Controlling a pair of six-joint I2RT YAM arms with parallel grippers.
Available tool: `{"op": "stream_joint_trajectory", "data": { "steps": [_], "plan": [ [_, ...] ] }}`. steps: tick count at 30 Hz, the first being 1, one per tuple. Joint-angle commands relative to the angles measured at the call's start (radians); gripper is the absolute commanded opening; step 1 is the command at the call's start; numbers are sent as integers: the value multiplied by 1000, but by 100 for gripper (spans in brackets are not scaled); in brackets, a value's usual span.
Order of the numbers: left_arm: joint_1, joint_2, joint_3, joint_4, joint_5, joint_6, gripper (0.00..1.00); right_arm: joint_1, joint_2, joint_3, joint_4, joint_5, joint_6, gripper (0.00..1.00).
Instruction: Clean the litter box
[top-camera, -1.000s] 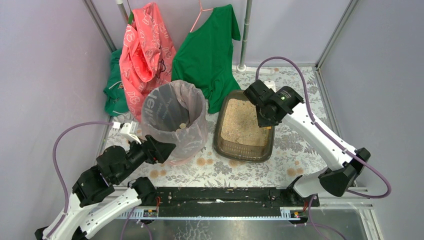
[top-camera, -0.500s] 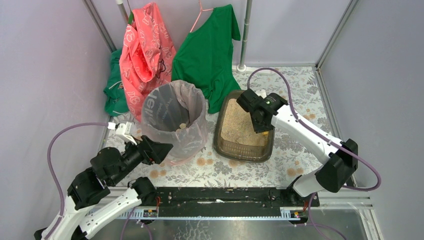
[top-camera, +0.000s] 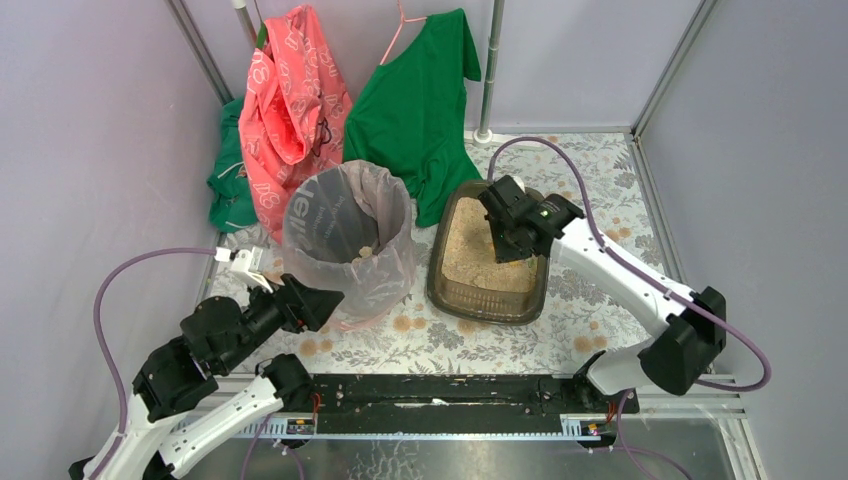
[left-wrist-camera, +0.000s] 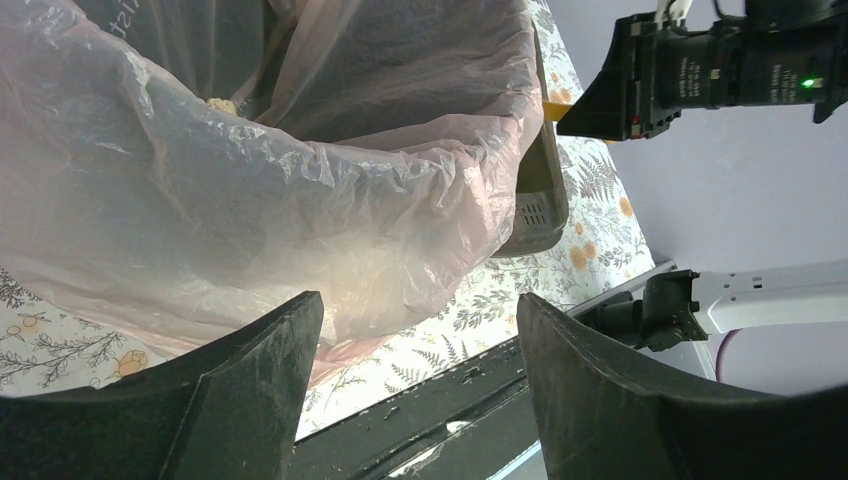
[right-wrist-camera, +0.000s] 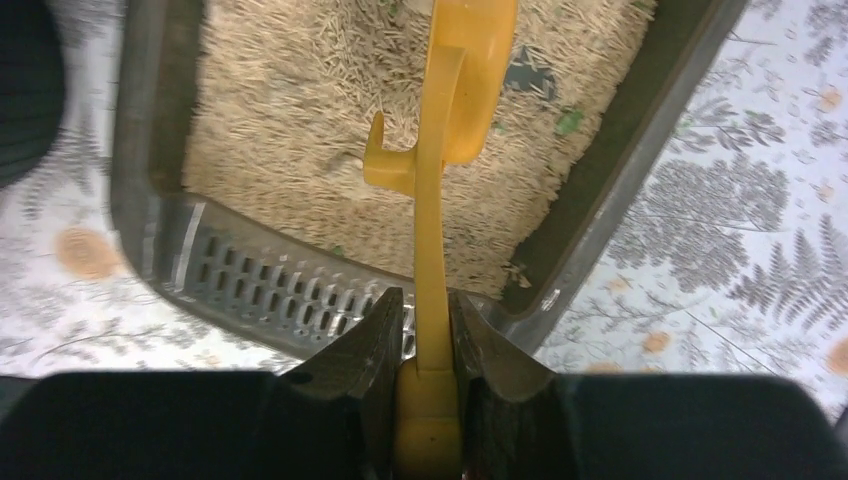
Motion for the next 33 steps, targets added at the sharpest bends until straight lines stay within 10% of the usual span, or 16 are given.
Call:
{"op": "stream_joint_trajectory", "data": {
  "steps": [1,10,20,33],
  "plan": [
    [-5,5,-12,9,1,0,79,-15,-80,13,119,-110,-8,0],
    [-6,23,-38,50,24,-2,79,-68,-183,-40,120,-119,16,0],
    [-6,68,-32,71,52,4,79,-275,-371,-383,450,-501,202,0],
    [-6,66,-40,93,78,-33,77,-310,-394,-536,631,-434,450,0]
  ]
}}
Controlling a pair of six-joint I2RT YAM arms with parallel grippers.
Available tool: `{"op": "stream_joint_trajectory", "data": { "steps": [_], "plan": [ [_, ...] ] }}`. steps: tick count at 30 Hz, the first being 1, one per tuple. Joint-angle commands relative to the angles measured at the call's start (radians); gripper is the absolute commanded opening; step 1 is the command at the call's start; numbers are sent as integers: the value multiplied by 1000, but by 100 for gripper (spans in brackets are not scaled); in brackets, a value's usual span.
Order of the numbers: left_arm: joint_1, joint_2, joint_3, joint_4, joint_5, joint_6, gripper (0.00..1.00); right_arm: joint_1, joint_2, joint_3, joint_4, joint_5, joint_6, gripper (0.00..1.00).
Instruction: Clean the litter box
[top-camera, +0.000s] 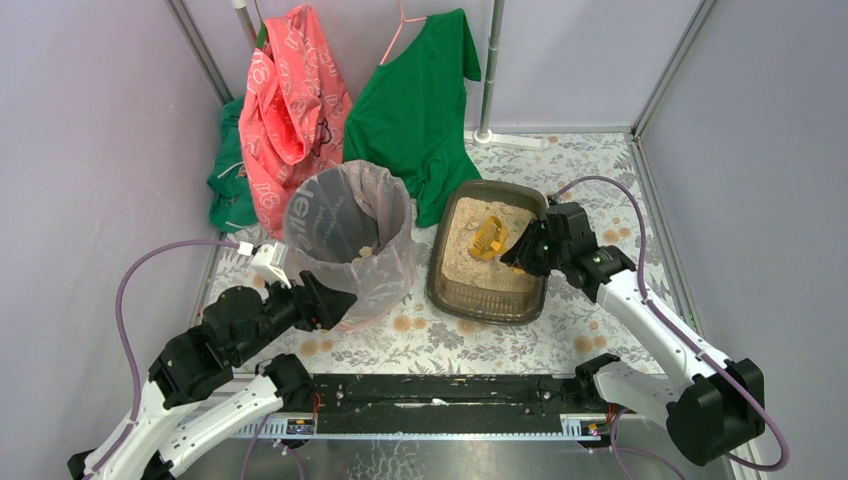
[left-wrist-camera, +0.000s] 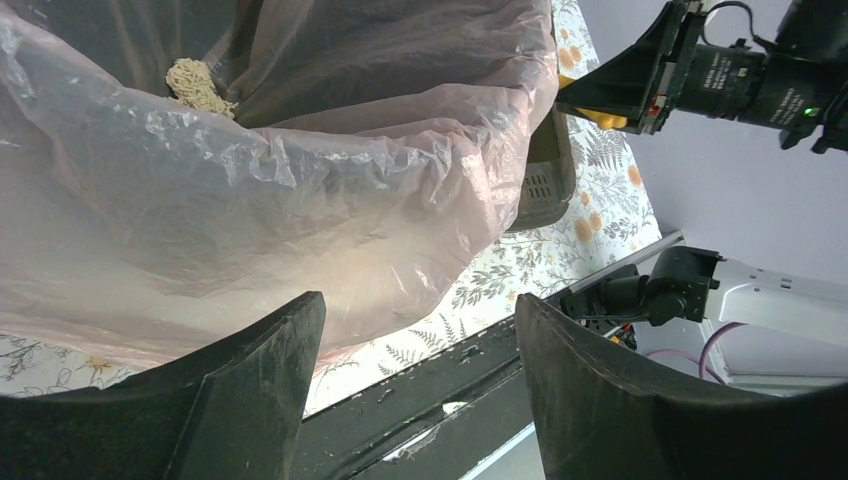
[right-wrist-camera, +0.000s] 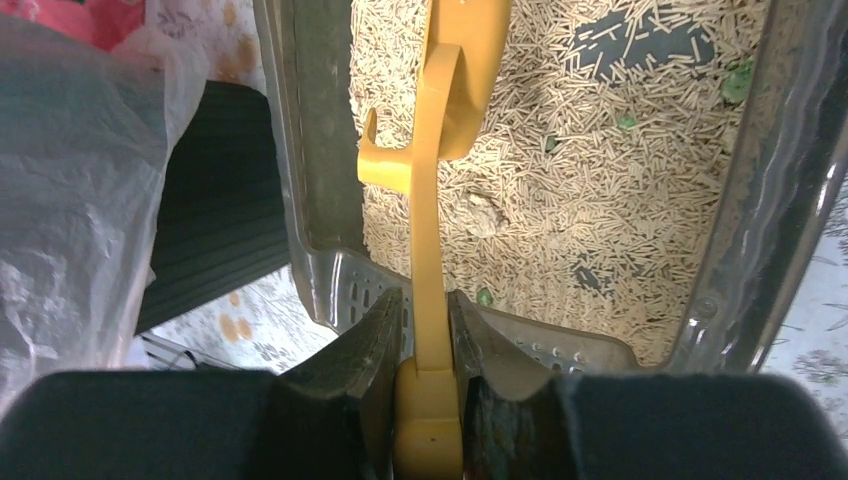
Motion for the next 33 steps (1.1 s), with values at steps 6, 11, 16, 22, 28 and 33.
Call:
{"op": "stream_joint_trajectory", "data": {
  "steps": [6,11,16,22,28,33],
  "plan": [
    [-6,-2,10,60,31,-15,77,-7,-53,-35,83,106,162,0],
    [-6,3,3,65,26,-20,77,-7,-43,-29,34,95,176,0],
    [-5,3,-6,71,27,-18,77,-6,4,-47,52,95,169,0],
    [-5,14,-4,64,20,-14,77,-7,78,-107,176,71,188,0],
    [-6,31,7,57,12,-9,77,-15,154,-131,315,41,170,0],
    [-6,44,12,57,20,-15,77,-66,223,-190,492,-67,160,0]
  ]
}}
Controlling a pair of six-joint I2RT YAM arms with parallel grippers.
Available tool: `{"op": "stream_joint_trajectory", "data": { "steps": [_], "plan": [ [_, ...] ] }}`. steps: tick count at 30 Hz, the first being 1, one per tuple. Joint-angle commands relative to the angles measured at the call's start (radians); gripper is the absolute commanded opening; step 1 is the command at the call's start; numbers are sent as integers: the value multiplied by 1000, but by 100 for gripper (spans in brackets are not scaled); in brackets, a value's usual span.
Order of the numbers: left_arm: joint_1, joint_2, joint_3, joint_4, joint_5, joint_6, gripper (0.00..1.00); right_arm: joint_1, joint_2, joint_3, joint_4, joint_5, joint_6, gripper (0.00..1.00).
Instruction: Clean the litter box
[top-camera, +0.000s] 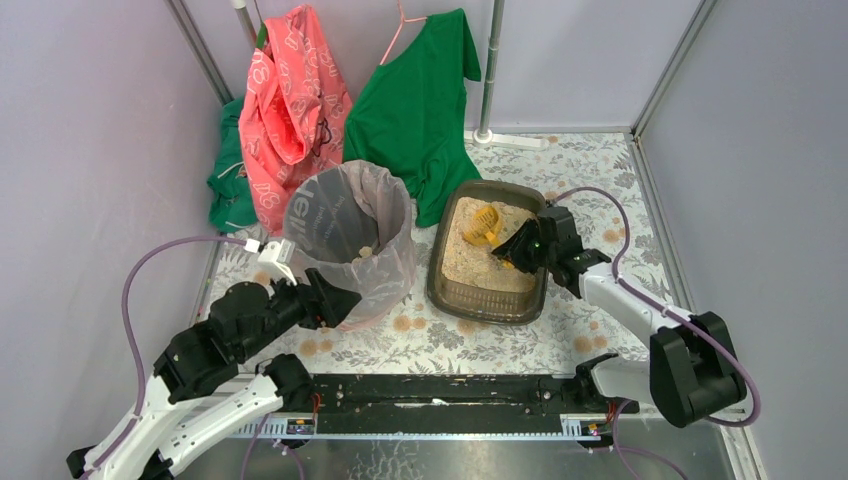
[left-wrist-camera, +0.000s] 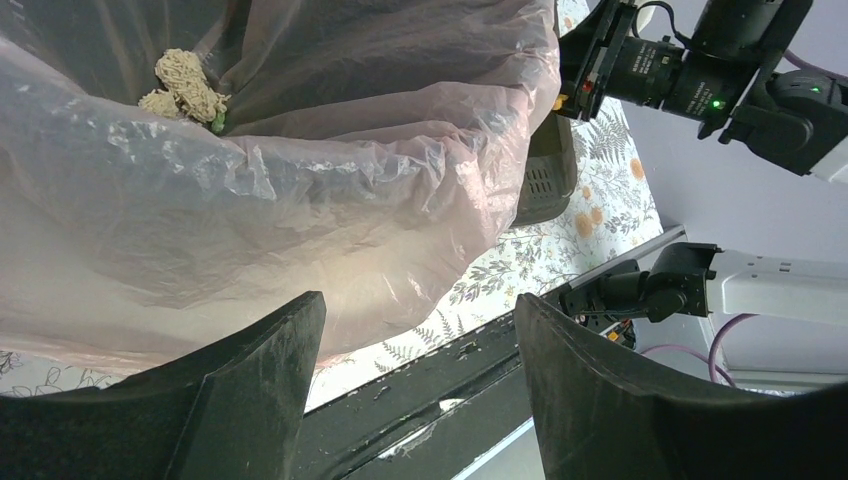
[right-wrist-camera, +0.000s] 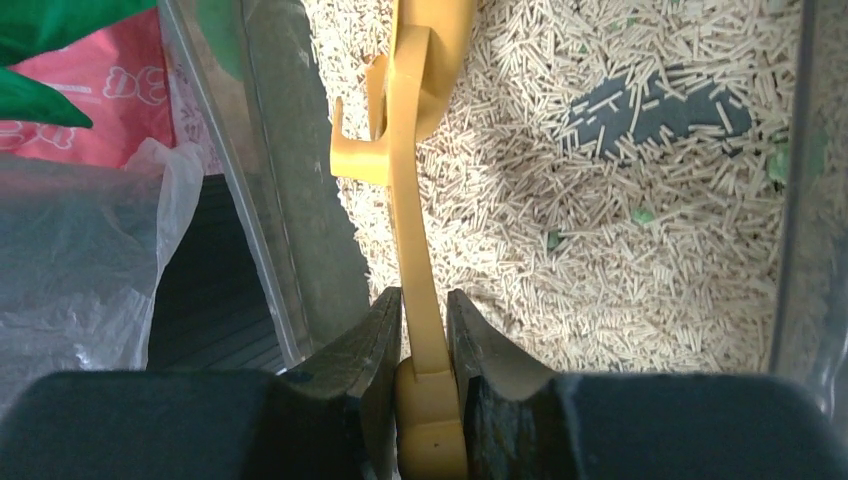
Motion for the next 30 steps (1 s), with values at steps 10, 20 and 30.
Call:
{"op": "stream_joint_trajectory", "data": {
  "steps": [10,20,30],
  "plan": [
    [-6,7,7,45,15,-22,77,-57,185,-99,358,-119,-82,0],
    [-6,7,0,49,19,-29,77,-60,236,-86,370,-135,-69,0],
    [-5,12,-18,64,26,-36,77,-60,-139,-155,211,125,-49,0]
  ]
}}
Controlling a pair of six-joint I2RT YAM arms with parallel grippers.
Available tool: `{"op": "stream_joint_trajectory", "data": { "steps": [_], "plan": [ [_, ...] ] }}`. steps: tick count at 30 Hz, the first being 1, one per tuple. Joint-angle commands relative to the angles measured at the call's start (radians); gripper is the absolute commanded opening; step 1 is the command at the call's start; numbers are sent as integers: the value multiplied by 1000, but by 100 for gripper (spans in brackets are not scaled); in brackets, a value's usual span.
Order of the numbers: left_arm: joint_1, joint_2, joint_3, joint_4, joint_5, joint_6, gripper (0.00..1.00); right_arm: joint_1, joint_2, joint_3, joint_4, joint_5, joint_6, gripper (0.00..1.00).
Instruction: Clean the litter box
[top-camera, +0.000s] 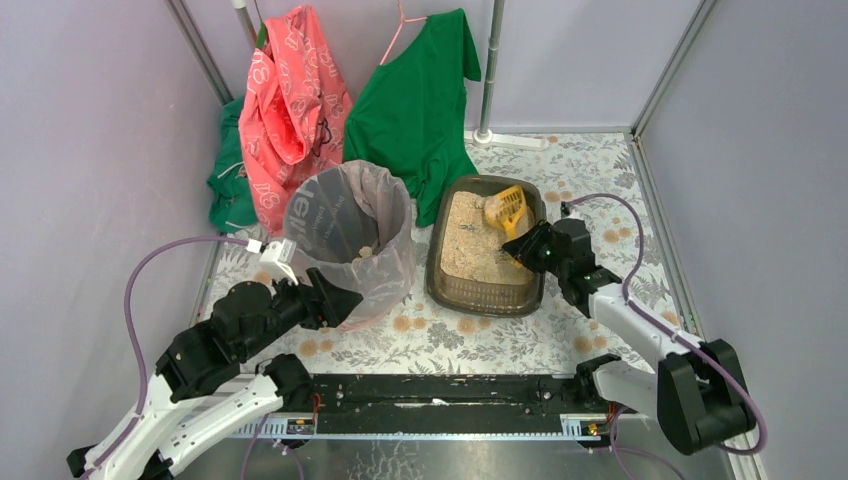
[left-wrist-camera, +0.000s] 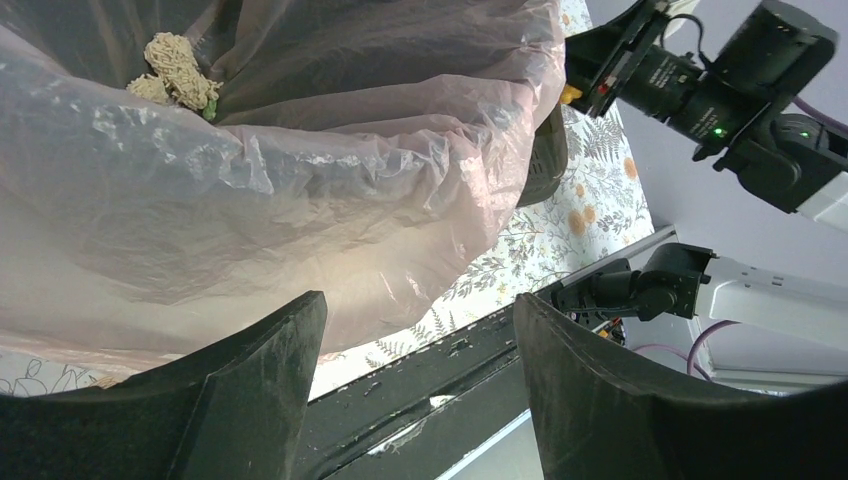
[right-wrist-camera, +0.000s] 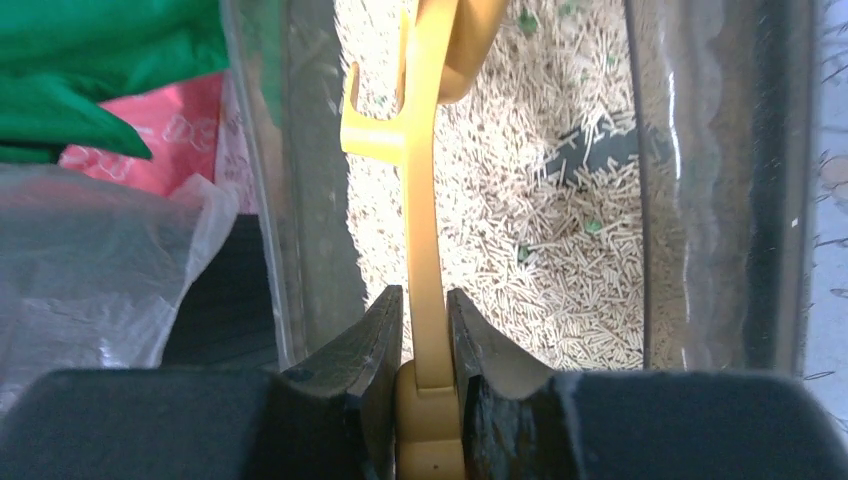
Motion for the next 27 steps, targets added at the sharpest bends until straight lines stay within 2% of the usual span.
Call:
{"op": "stream_joint_trajectory", "data": {
  "steps": [1,6,10,15,20,27],
  "plan": [
    [-6,9,-12,65,22,-4,77,-5,-38,11,-32,125,-1,0],
    [-6,21,0,71,32,1,76,-5,111,48,-13,8,22,0],
    [-5,-4,-6,66,28,-8,76,-5,81,2,13,-14,35,0],
    [-5,-19,-38,76,29,-23,76,-5,-28,4,-110,-51,47,0],
    [-6,0,-47,91,26,-28,77,-5,-114,84,-274,-87,91,0],
    [-5,11,-64,145,41,-33,78,-5,3,222,-490,-84,101,0]
  ]
}}
